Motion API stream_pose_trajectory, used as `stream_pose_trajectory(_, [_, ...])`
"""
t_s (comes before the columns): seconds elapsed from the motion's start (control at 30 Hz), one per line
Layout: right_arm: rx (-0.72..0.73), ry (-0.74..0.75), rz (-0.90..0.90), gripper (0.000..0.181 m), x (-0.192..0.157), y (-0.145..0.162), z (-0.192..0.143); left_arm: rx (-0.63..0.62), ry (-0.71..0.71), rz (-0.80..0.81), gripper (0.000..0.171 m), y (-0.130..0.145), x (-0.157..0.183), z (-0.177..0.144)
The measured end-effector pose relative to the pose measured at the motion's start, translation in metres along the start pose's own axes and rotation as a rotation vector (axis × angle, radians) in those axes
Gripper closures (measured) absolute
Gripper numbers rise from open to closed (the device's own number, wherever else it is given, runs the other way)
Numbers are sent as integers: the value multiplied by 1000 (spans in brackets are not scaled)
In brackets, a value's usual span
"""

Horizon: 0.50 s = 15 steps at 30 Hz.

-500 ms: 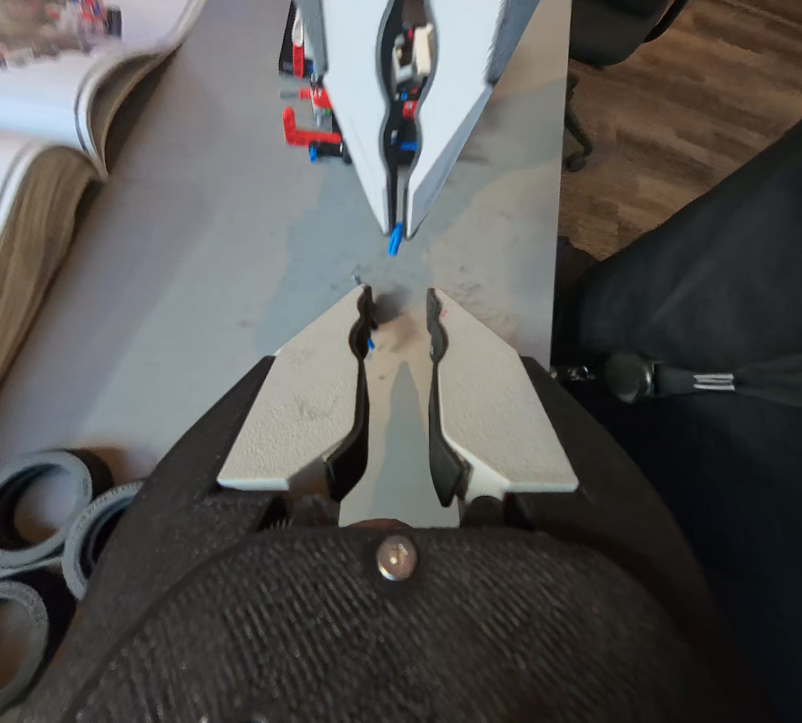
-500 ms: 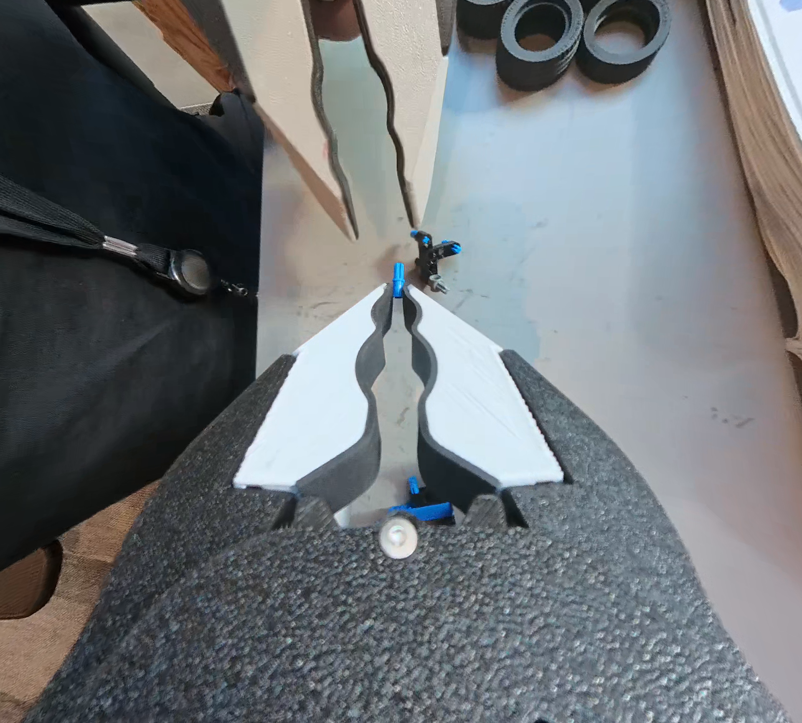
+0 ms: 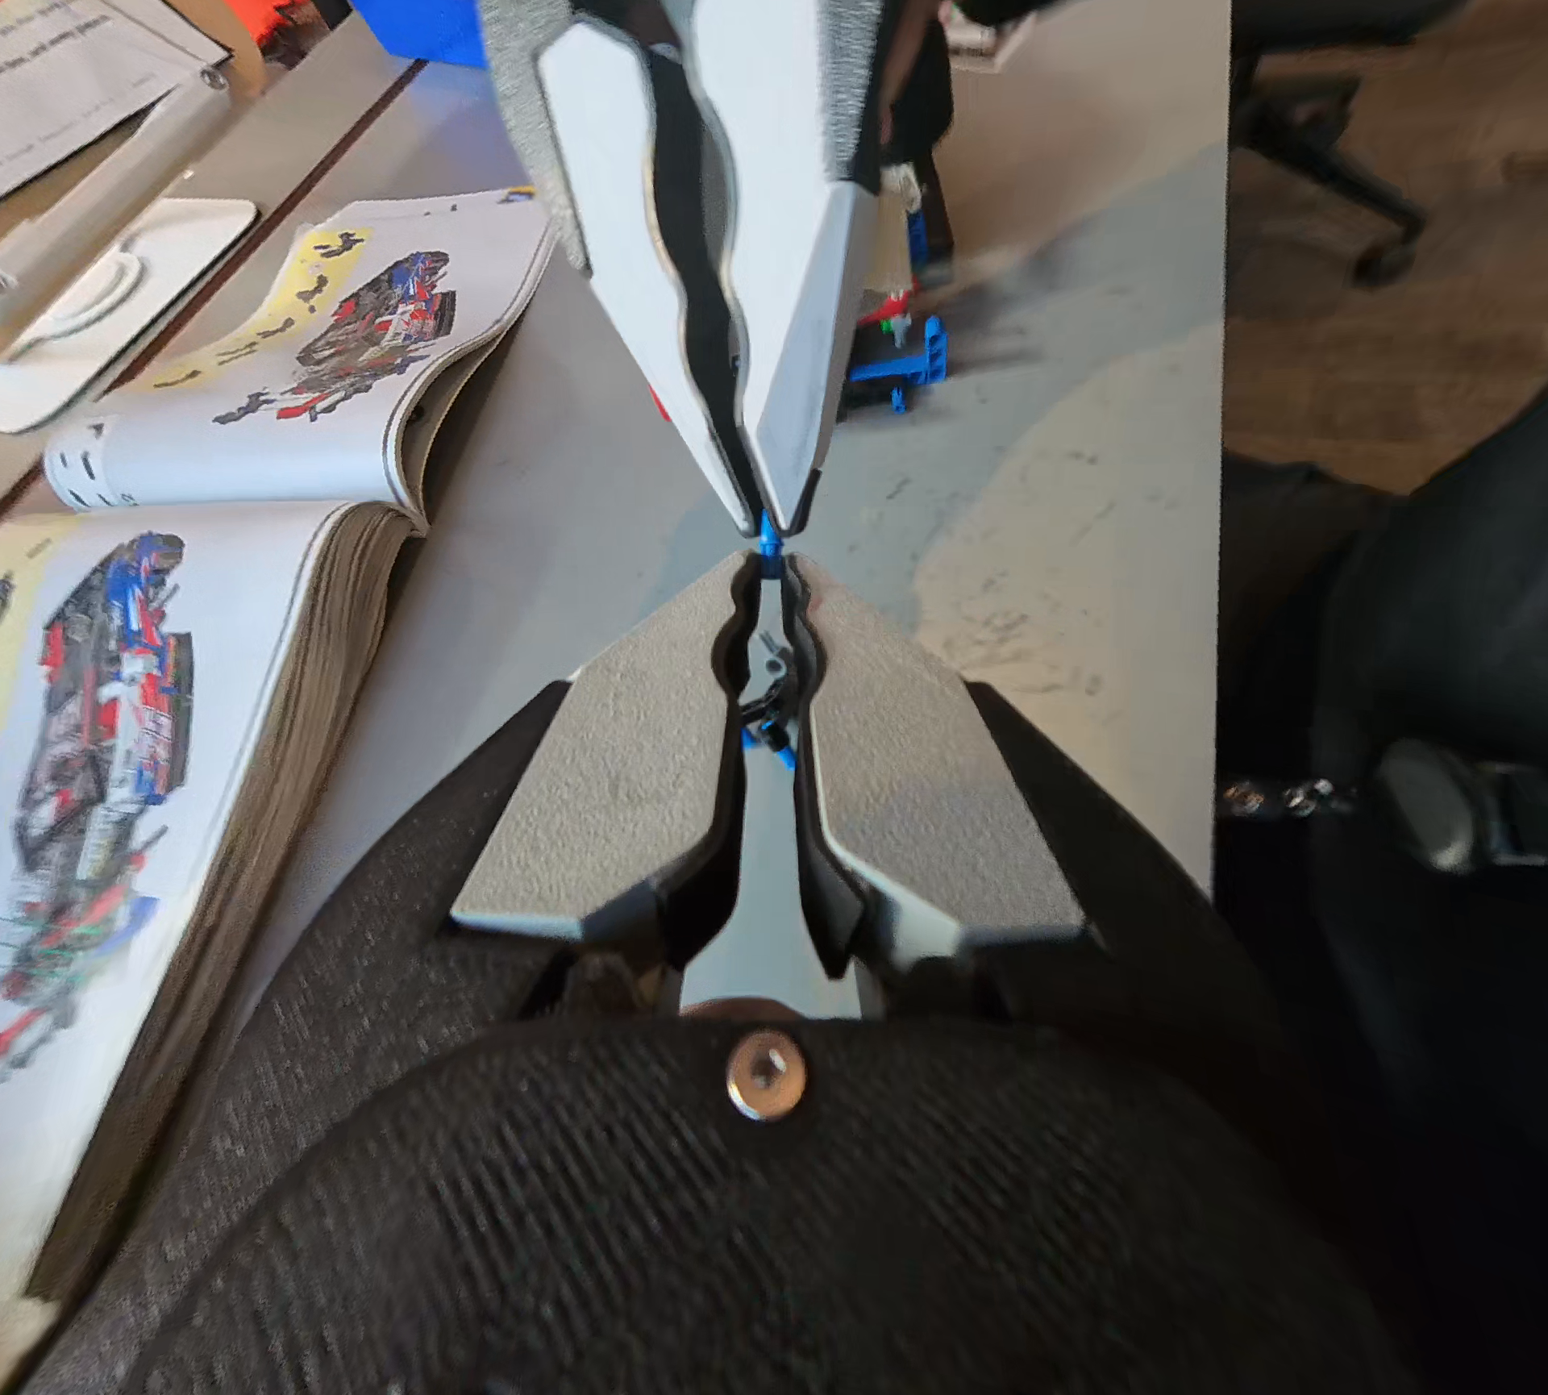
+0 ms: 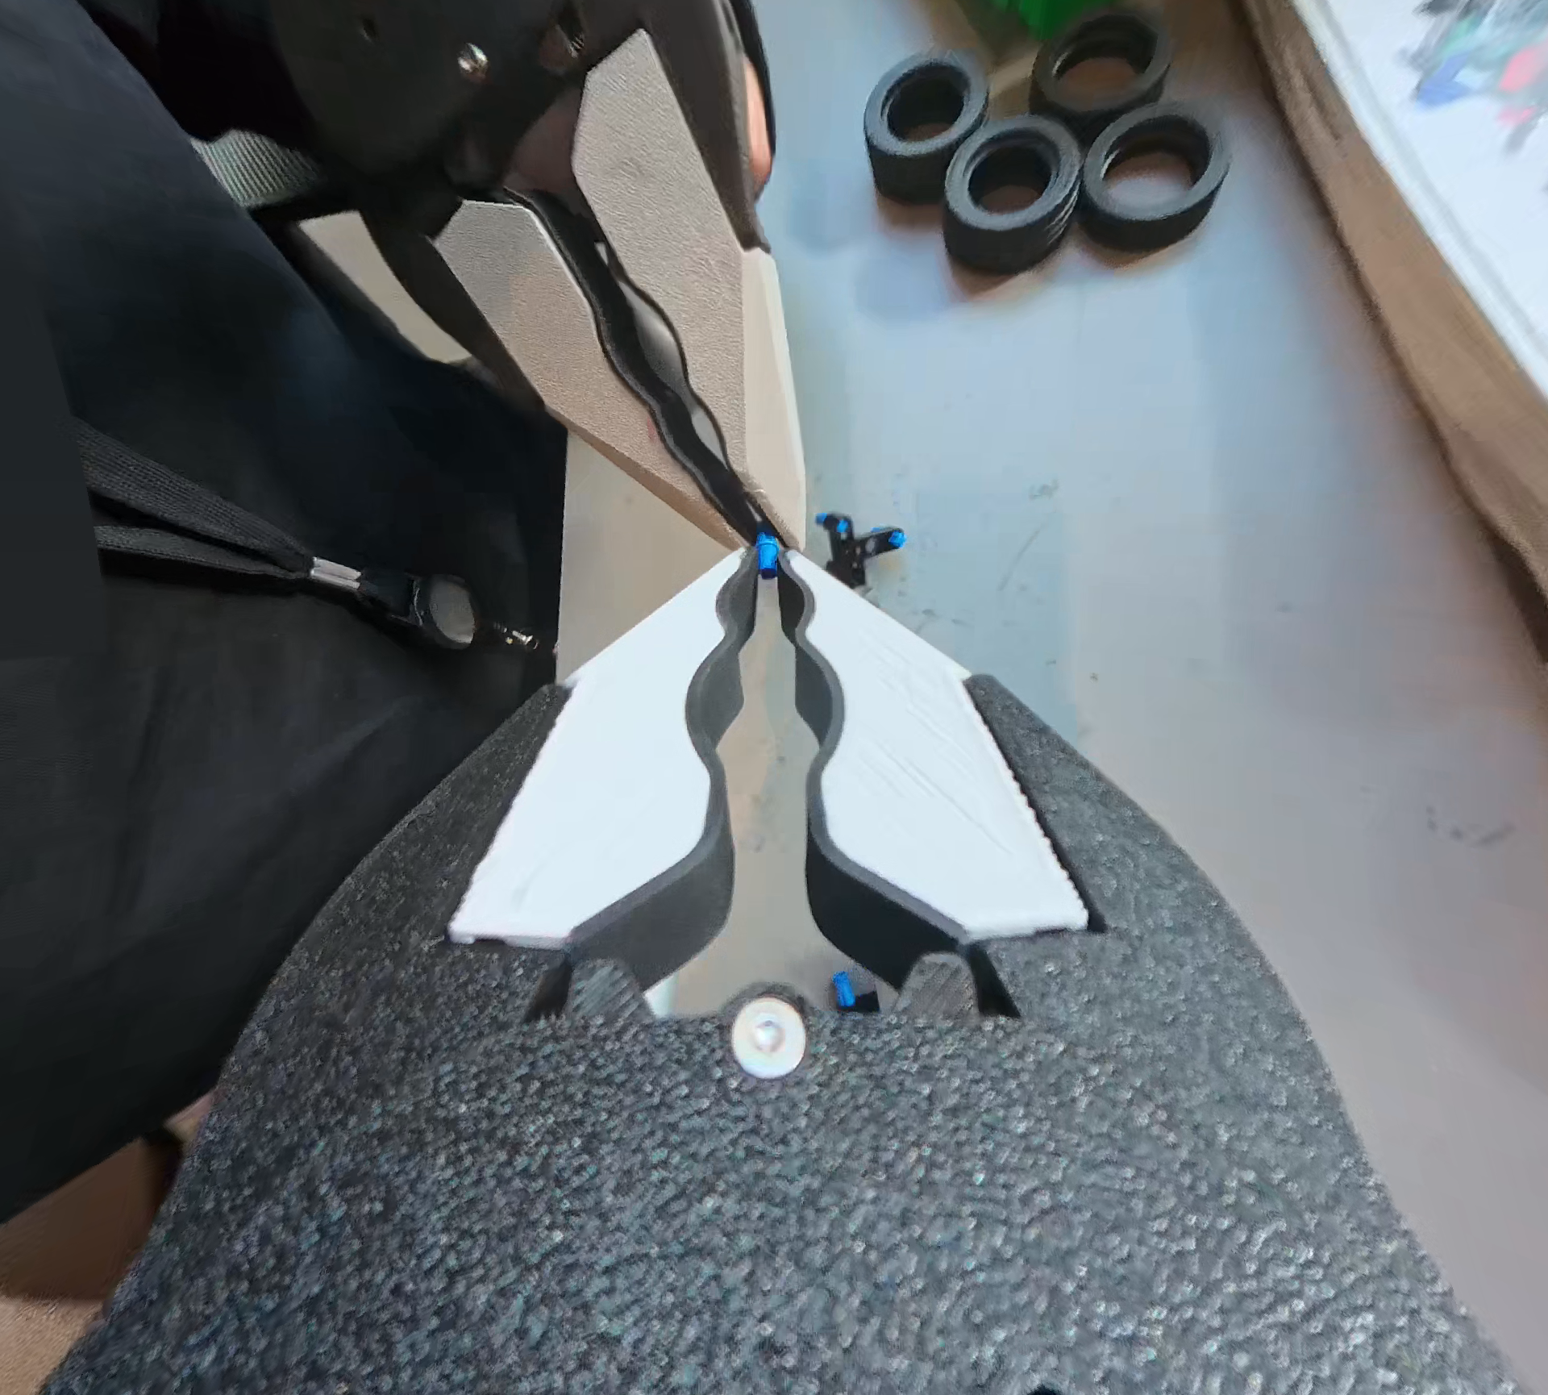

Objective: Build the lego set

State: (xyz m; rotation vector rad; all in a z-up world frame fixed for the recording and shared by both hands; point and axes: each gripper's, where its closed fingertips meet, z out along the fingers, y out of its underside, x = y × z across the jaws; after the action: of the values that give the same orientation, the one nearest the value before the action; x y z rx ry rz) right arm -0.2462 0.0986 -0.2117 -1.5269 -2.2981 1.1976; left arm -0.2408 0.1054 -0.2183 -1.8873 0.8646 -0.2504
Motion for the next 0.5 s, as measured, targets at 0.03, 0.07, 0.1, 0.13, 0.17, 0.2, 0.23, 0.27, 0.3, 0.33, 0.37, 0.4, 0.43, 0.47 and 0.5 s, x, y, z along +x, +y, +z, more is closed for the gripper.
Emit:
stream_pose_trajectory(0.03, [49,15,-27,177,-1,-5,-3,43,20,-61,170,-4,0,-2])
stream_pose_trajectory(0.07, [115,44,-63,173,-2,-13,-8,98,62,-121,170,-10,3,-5])
stream_pose_trajectory(0.1, [176,74,-108,171,-4,-19,-13,147,97,-172,169,-15,4,-8])
stream_pose_trajectory(0.13, [225,101,-162,170,-7,-23,-18,185,119,-207,169,-19,3,-11])
stream_pose_trajectory(0.17, [252,128,-217,171,-10,-24,-22,218,134,-229,169,-22,2,-14])
stream_pose_trajectory(0.2, [264,161,-269,172,-11,-24,-25,248,150,-242,169,-25,2,-17])
stream_pose_trajectory(0.23, [262,188,-311,171,-12,-23,-26,271,163,-250,169,-28,1,-20])
stream_pose_trajectory(0.27, [258,199,-339,170,-14,-22,-26,286,180,-250,169,-30,2,-21])
stream_pose_trajectory(0.3, [262,202,-352,170,-16,-24,-27,297,193,-247,169,-31,4,-22])
stream_pose_trajectory(0.33, [266,187,-360,171,-19,-25,-28,299,195,-242,169,-32,5,-22])
stream_pose_trajectory(0.37, [267,172,-368,173,-22,-26,-28,298,199,-237,169,-32,6,-21])
stream_pose_trajectory(0.4, [265,166,-377,173,-23,-26,-28,306,209,-233,169,-33,8,-21])
stream_pose_trajectory(0.43, [253,160,-385,172,-24,-26,-27,315,210,-230,169,-35,9,-22])
stream_pose_trajectory(0.47, [243,159,-392,172,-24,-25,-26,319,213,-225,169,-36,10,-23])
stream_pose_trajectory(0.5, [239,158,-398,172,-24,-25,-25,317,216,-220,169,-36,11,-23])
